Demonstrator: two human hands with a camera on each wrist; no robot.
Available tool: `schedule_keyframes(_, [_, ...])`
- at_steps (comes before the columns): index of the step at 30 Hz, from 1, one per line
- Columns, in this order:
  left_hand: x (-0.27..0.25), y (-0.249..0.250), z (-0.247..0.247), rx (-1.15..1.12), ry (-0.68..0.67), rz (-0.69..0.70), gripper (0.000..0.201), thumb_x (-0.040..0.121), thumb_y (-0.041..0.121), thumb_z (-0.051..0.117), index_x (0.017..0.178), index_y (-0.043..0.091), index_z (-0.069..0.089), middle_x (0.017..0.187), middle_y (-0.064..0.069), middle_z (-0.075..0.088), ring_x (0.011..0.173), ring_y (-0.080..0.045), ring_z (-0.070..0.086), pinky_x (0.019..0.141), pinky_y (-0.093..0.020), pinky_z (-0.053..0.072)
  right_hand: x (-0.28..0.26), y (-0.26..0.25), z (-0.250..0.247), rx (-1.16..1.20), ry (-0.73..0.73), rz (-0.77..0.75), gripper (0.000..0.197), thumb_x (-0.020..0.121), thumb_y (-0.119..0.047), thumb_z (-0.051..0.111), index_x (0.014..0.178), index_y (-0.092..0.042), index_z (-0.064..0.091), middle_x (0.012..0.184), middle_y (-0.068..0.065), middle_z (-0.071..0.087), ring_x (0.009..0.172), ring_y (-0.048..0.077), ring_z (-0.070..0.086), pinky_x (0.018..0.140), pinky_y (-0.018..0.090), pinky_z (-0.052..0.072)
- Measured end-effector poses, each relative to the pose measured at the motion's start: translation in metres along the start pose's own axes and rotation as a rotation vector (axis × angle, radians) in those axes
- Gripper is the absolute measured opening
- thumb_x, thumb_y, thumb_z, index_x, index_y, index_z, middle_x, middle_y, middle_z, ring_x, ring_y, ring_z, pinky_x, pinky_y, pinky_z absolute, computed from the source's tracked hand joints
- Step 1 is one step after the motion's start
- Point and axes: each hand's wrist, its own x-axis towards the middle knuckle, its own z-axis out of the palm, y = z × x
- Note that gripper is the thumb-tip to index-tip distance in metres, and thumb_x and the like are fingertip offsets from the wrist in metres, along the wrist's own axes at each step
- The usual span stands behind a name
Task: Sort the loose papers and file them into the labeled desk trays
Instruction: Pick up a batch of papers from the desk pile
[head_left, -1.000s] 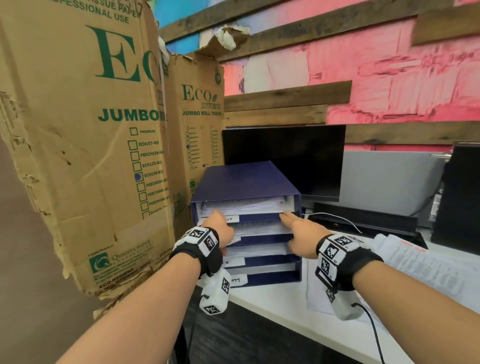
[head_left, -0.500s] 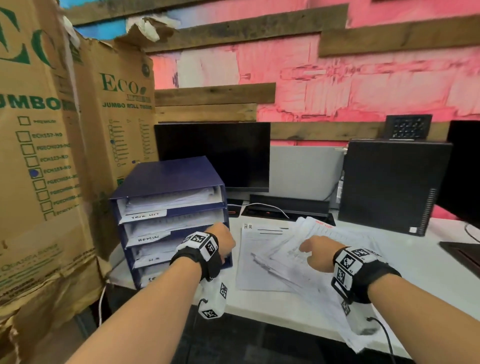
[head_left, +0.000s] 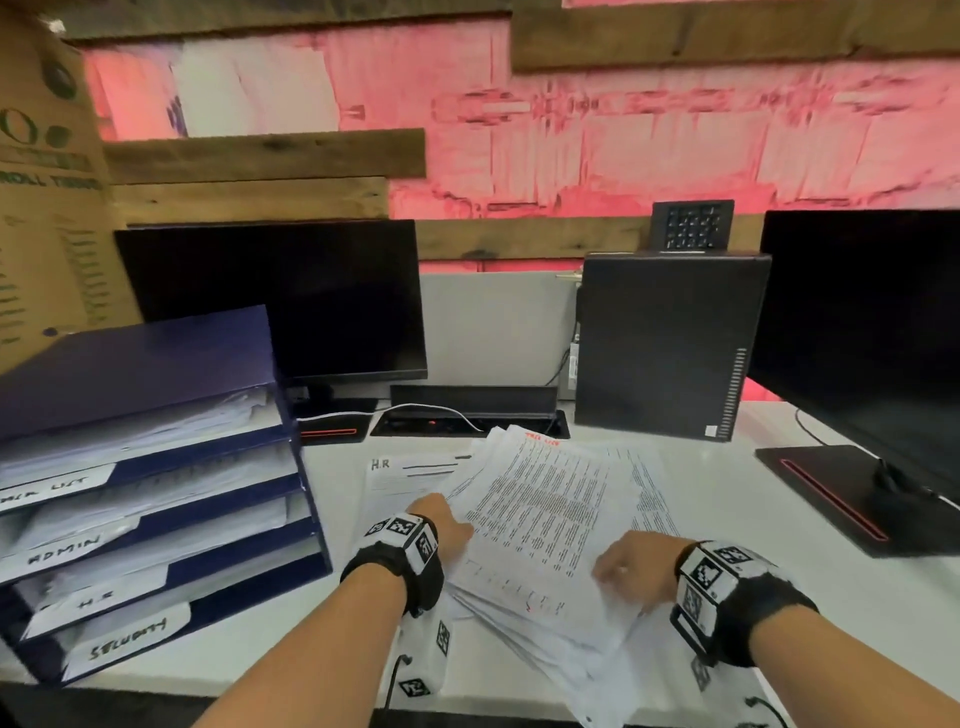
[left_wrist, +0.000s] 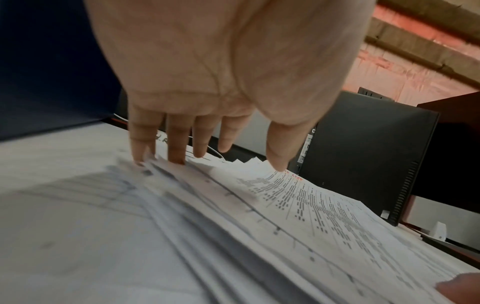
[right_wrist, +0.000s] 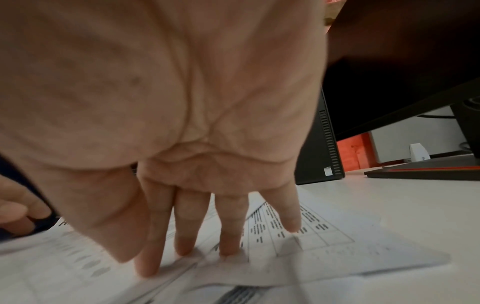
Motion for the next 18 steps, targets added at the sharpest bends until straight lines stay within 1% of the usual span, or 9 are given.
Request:
schedule_keyframes(1, [0.004, 0.004, 0.003, 0.000, 0.007, 0.003, 0.039, 0.090, 0.039, 0.054, 0.119, 0.013, 0.054, 0.106, -0.002, 0.058, 0.088, -0.020, 0.052, 0.077, -0.025, 0.043, 0.003, 0.005, -0.003, 0.028, -0.018, -0.013, 0.036, 0.094, -0.012, 0.048, 0.126, -0.019, 0.062, 0.137, -0.006, 0.053, 0.129, 0.011, 0.046, 0.095, 0.008, 0.030])
schedule_keyframes(2, [0.004, 0.007, 0.005, -0.001, 0.014, -0.003, 0.039, 0.089, 0.042, 0.053, 0.117, 0.015, 0.055, 0.102, 0.001, 0.058, 0.086, -0.019, 0.053, 0.075, -0.025, 0.042, 0.005, 0.006, -0.005, 0.047, -0.034, -0.020, 0.033, 0.094, -0.015, 0.049, 0.122, -0.020, 0.065, 0.134, -0.007, 0.055, 0.127, 0.011, 0.048, 0.096, 0.009, 0.030])
schedule_keyframes(4, [0.010, 0.016, 0.009, 0.003, 0.028, -0.020, 0.031, 0.084, 0.047, 0.056, 0.097, 0.019, 0.059, 0.089, 0.006, 0.062, 0.080, -0.016, 0.060, 0.069, -0.023, 0.046, 0.011, 0.013, -0.008, 0.063, -0.034, -0.017, 0.028, 0.092, -0.022, 0.051, 0.111, -0.026, 0.071, 0.129, -0.013, 0.059, 0.122, 0.007, 0.051, 0.099, 0.014, 0.034])
schedule_keyframes(5, [0.013, 0.020, 0.010, 0.001, 0.031, -0.030, 0.029, 0.080, 0.048, 0.058, 0.088, 0.021, 0.059, 0.084, 0.005, 0.064, 0.077, -0.015, 0.062, 0.067, -0.023, 0.048, 0.014, 0.017, -0.008, 0.080, -0.028, -0.018, 0.026, 0.090, -0.025, 0.052, 0.106, -0.028, 0.072, 0.126, -0.017, 0.060, 0.119, 0.005, 0.052, 0.099, 0.015, 0.035])
schedule_keyframes(6, [0.015, 0.022, 0.009, -0.010, 0.033, -0.037, 0.029, 0.077, 0.049, 0.060, 0.084, 0.022, 0.059, 0.082, 0.004, 0.065, 0.076, -0.015, 0.063, 0.066, -0.023, 0.050, 0.015, 0.019, -0.008, 0.096, -0.021, -0.023, 0.024, 0.089, -0.026, 0.053, 0.102, -0.030, 0.073, 0.123, -0.019, 0.061, 0.116, 0.003, 0.053, 0.099, 0.015, 0.036])
schedule_keyframes(9, [0.027, 0.026, 0.012, -0.088, 0.040, -0.062, 0.026, 0.072, 0.042, 0.070, 0.080, 0.019, 0.059, 0.080, 0.001, 0.065, 0.077, -0.018, 0.065, 0.063, -0.023, 0.051, 0.020, 0.026, -0.008, 0.136, -0.003, -0.037, 0.021, 0.087, -0.026, 0.056, 0.096, -0.030, 0.075, 0.115, -0.022, 0.065, 0.110, -0.001, 0.056, 0.096, 0.015, 0.038])
schedule_keyframes(12, [0.033, 0.025, 0.014, -0.095, 0.065, -0.093, 0.025, 0.071, 0.035, 0.073, 0.069, 0.019, 0.054, 0.074, 0.000, 0.062, 0.073, -0.018, 0.063, 0.066, -0.025, 0.053, 0.022, 0.028, -0.008, 0.127, 0.038, -0.047, 0.020, 0.087, -0.026, 0.058, 0.095, -0.030, 0.076, 0.108, -0.023, 0.068, 0.104, -0.003, 0.058, 0.093, 0.013, 0.041])
schedule_keyframes(15, [0.033, 0.021, 0.018, -0.026, 0.022, -0.132, 0.031, 0.074, 0.036, 0.074, 0.069, 0.018, 0.049, 0.071, 0.003, 0.054, 0.076, -0.019, 0.059, 0.071, -0.026, 0.051, 0.022, 0.030, -0.007, 0.118, 0.066, -0.060, 0.022, 0.086, -0.021, 0.057, 0.094, -0.028, 0.076, 0.104, -0.021, 0.070, 0.102, -0.003, 0.060, 0.096, 0.015, 0.044])
schedule_keyframes(18, [0.035, 0.014, 0.019, -0.012, 0.026, -0.106, 0.030, 0.075, 0.033, 0.074, 0.087, 0.016, 0.053, 0.077, 0.004, 0.054, 0.087, -0.023, 0.058, 0.075, -0.026, 0.048, 0.020, 0.032, -0.006, 0.122, 0.080, -0.053, 0.022, 0.087, -0.020, 0.056, 0.095, -0.027, 0.076, 0.108, -0.019, 0.069, 0.104, -0.002, 0.059, 0.095, 0.013, 0.042])
